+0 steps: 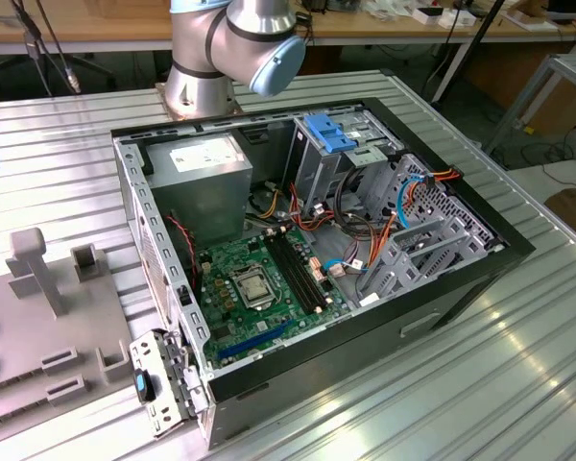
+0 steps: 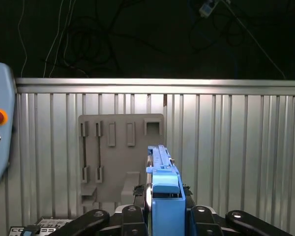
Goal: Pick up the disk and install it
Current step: 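Pick up the disk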
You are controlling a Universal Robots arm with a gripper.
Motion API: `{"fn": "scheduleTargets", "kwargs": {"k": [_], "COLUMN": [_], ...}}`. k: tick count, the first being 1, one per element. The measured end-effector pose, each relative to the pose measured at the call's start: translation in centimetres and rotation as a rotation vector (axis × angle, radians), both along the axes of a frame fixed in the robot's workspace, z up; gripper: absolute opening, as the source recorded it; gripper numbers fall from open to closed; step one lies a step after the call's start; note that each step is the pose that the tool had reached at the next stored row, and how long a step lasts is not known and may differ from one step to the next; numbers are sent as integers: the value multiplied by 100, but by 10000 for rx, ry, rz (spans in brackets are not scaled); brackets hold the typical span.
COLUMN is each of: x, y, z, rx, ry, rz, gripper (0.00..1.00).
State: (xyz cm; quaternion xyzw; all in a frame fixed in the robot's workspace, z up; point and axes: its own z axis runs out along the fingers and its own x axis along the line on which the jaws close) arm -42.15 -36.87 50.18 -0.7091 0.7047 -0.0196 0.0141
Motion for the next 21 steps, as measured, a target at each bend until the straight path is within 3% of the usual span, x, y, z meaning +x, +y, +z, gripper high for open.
{"fn": "scheduleTargets", "kwargs": {"k": [4, 9, 10, 11, 12, 15, 21], "x": [142, 255, 351, 509, 555, 663, 798], "y": [0, 0, 0, 0, 0, 0, 0], "z": [0, 0, 0, 0, -1, 0, -1], "rx": [-1, -4, -4, -5, -4, -5, -5], "ry": [146, 146, 146, 146, 146, 147, 146], "rz": [0, -2, -2, -2, -2, -2, -2], "gripper": [37, 37, 37, 37, 37, 37, 37]}}
